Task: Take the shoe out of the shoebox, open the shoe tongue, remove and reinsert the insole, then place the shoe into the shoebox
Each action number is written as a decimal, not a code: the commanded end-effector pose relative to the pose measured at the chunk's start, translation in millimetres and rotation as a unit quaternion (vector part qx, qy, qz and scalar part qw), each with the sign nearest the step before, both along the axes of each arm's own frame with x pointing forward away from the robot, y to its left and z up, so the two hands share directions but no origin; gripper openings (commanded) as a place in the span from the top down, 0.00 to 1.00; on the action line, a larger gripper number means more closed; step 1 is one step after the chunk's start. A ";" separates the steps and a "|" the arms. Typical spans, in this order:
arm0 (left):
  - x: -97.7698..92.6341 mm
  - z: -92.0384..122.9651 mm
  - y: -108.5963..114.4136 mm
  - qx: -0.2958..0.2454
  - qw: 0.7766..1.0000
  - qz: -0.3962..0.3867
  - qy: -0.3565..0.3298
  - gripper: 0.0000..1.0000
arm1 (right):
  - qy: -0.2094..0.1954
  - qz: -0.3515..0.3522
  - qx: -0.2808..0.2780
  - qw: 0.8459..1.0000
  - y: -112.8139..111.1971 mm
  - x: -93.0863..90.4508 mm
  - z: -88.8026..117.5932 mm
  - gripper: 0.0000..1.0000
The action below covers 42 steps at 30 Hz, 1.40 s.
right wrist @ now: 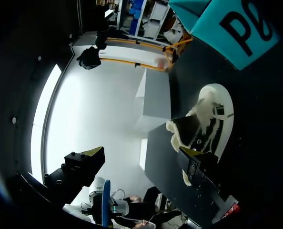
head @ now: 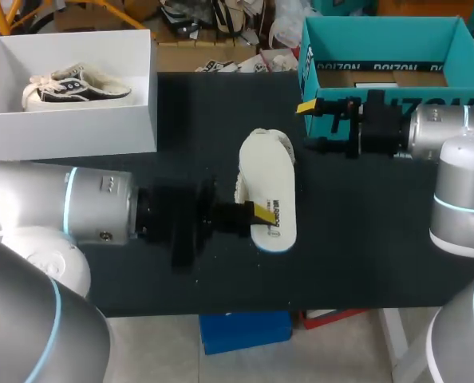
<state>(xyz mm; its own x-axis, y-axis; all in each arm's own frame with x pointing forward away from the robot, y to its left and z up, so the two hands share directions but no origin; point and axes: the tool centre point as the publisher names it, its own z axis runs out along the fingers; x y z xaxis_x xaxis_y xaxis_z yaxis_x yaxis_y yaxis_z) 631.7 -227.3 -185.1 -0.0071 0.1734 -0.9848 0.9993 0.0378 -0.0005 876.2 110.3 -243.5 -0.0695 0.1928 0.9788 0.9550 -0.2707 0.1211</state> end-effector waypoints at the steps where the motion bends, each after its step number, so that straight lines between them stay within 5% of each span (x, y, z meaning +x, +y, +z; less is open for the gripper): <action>1: -8.7 -32.5 6.7 -0.065 0.997 0.016 -0.028 1.00 | 0.000 -0.001 0.000 1.000 1.6 0.3 -0.9 0.00; 11: 13.2 -69.7 10.9 -0.076 0.995 0.018 -0.070 1.00 | 0.000 -0.001 0.000 1.000 1.6 0.3 -0.9 0.00; 24: 70.5 -99.9 5.9 -0.043 0.992 0.031 -0.114 1.00 | 0.000 -0.001 0.000 1.000 1.6 0.3 -0.9 0.00; 42: 143.9 -113.4 -2.6 -0.031 0.989 0.022 -0.142 1.00 | 0.000 -0.001 0.000 1.000 1.6 0.3 -0.9 0.00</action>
